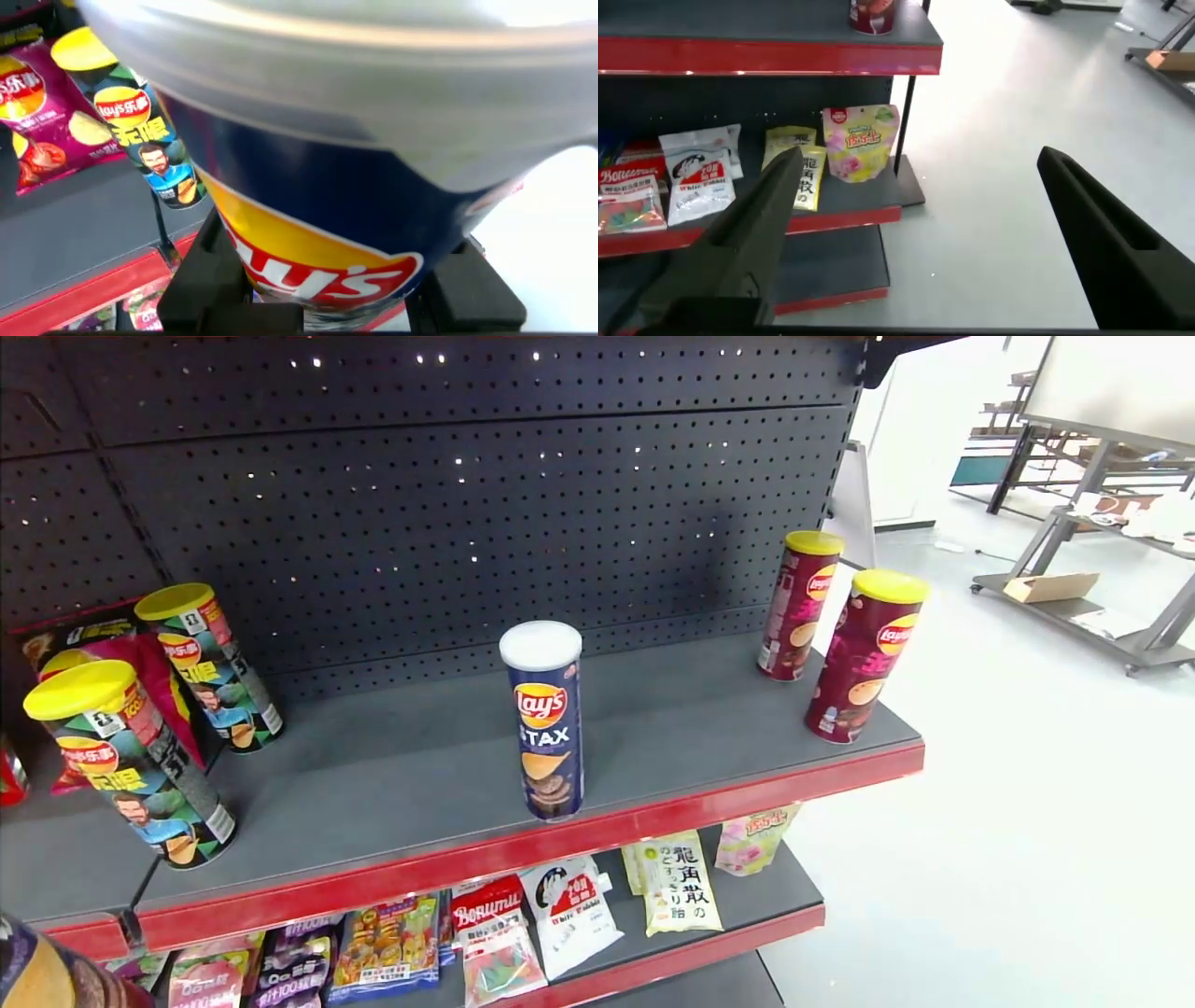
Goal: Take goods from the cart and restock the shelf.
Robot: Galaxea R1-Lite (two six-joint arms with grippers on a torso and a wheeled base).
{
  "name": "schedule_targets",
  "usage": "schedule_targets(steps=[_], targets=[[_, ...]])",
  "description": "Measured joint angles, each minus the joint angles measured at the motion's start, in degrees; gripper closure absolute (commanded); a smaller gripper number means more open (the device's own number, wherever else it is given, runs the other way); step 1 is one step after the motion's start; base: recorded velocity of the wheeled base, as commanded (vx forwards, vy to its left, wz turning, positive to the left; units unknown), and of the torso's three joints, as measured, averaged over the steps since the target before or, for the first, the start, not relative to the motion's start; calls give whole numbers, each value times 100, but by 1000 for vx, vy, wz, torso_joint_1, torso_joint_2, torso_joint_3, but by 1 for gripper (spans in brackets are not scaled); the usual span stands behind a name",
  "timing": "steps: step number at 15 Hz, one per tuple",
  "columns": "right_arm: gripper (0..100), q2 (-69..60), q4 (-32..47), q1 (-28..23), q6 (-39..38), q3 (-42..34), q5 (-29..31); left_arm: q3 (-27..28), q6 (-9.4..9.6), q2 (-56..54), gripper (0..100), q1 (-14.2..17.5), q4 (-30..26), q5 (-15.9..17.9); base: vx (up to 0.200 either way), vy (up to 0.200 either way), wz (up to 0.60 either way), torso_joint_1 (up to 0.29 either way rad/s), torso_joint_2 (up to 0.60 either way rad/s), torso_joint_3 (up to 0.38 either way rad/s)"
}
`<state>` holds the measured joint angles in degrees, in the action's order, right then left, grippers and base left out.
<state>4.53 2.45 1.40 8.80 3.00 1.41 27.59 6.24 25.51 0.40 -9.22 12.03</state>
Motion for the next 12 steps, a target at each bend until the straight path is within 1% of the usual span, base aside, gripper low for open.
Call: schedule_targets(steps=[2, 4, 6, 7, 8, 9, 11, 12], targets=[[0, -145, -5, -26, -123, -6, -16, 77, -1, 282, 100, 9, 293, -5, 0, 0, 0, 0, 0, 0], [0, -289, -46, -80, -183, -39, -46, 121, 0, 786, 100, 6, 919, 28, 0, 0, 0, 0, 0, 0], [0, -377, -29, -105, -185, -57, -210, 138, -1, 1364, 100, -2, 1501, 280, 0, 0, 0, 0, 0, 0], [0, -383, -13, -111, -216, -57, -241, 143, -1, 1641, 100, -45, 1788, 435, 0, 0, 0, 0, 0, 0], [0, -402, -13, -124, -374, -57, -239, 144, -1, 1955, 100, -117, 2093, 512, 0, 0, 0, 0, 0, 0], [0, -423, -24, -130, -533, -57, -121, 155, -1, 2236, 100, -196, 2408, 553, 0, 0, 0, 0, 0, 0], [0, -440, -51, -140, -719, -77, 613, 176, 0, 2810, 100, -304, 3070, 586, 0, 0, 0, 0, 0, 0], [0, -444, -62, -140, -736, -80, 523, 204, -1, 3044, 100, -329, 3330, 595, 0, 0, 0, 0, 0, 0]])
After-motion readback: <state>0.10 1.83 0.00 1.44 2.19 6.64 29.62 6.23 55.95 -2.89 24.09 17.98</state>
